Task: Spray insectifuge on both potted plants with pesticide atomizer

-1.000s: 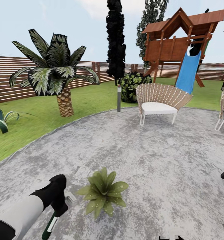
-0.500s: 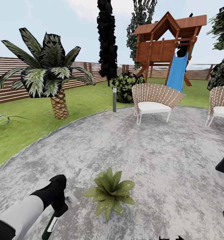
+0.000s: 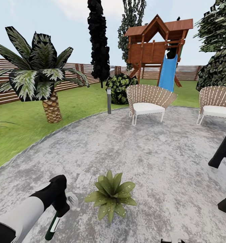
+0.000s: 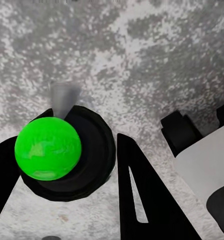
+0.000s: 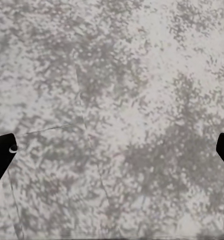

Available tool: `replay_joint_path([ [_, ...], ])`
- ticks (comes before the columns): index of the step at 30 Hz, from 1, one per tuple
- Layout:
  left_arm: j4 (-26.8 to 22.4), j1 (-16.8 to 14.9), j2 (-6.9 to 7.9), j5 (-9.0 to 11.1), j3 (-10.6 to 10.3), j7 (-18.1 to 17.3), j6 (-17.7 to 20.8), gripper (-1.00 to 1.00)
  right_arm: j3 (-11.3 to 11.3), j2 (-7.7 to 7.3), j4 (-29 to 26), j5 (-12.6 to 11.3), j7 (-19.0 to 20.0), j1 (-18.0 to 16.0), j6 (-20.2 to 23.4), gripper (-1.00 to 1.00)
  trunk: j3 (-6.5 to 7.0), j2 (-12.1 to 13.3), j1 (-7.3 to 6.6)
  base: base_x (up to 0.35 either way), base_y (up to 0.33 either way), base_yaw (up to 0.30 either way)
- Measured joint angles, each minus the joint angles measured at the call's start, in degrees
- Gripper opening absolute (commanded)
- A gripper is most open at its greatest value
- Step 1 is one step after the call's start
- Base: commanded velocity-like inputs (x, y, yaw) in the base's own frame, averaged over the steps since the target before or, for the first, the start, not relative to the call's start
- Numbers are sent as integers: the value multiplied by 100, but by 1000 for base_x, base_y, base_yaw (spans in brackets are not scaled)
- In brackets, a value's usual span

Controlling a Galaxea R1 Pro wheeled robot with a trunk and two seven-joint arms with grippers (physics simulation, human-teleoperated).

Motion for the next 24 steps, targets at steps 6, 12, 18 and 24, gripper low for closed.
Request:
replay_joint_path([
  [6, 3, -2, -4, 1, 2, -4, -4, -100, 0, -5, -1, -31, 1, 1, 0, 100, 0, 0, 0, 0, 0, -283],
  [12, 55, 22, -69, 4, 12, 19, -8, -100, 0, -5, -1, -32, 1, 1, -1, 100, 0, 0, 0, 0, 0, -299],
  [18, 111, 243, -13, -7, 51, 172, -62, -100, 8, -5, 3, -32, 5, 1, 1, 100, 0, 0, 0, 0, 0, -300],
  [24, 55, 420, -93, 146, 74, 520, -61, -100, 9, -5, 8, -32, 3, 0, 2, 100, 0, 0, 0, 0, 0, -203],
])
